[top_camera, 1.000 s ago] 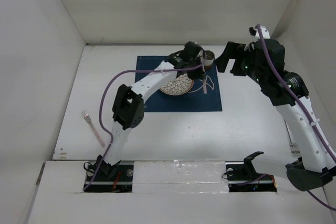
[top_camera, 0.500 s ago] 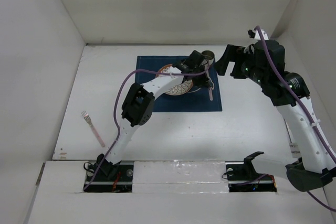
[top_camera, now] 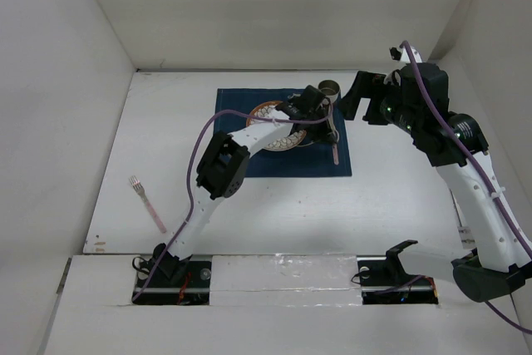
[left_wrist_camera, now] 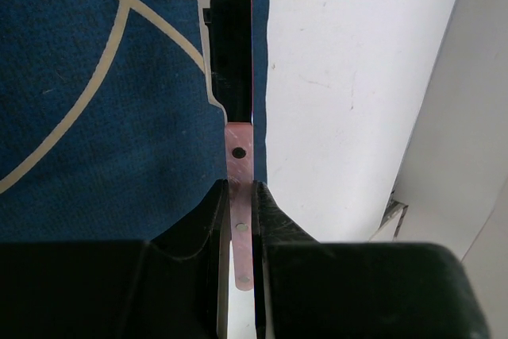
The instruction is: Set the dinner table for one person
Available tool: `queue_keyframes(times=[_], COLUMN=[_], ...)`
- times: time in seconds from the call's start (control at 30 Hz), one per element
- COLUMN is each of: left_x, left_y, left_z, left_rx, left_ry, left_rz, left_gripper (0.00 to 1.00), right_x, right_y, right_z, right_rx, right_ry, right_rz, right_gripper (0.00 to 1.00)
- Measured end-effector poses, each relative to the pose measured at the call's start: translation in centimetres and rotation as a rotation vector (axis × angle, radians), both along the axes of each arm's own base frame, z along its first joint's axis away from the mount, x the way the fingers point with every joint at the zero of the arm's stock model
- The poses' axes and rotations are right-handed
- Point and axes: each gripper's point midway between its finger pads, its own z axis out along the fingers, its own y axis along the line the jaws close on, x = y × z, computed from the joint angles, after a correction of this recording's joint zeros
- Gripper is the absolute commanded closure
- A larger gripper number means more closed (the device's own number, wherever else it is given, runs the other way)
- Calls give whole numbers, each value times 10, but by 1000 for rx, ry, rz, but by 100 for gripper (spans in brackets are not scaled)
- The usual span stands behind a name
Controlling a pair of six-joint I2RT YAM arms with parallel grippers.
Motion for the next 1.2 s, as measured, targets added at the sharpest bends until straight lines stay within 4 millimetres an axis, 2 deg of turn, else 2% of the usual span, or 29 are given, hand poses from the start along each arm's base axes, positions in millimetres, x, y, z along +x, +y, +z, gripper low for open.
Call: queue_keyframes(times=[0.5, 0.63, 1.0, 1.17, 1.2], left_x=[-14, -16, -15, -15, -15], left_y=[-1, -2, -3, -3, -3], left_z=[-32, -42, -44, -44, -44], left_rx=[30, 42, 39, 39, 39], left_ry=[40, 51, 49, 49, 51], left_rz=[-28, -31, -30, -29, -27], left_gripper=[100, 100, 100, 84, 76], right_x=[-1, -2, -2, -2, -2], right_y=[3, 4, 5, 5, 5], right_z=[0, -7, -13, -12, -12], right_rx=[12, 8, 4, 4, 4], right_ry=[5, 20, 35, 35, 35], right_rz=[16, 21, 24, 25, 26], right_gripper=[1, 1, 1, 1, 1])
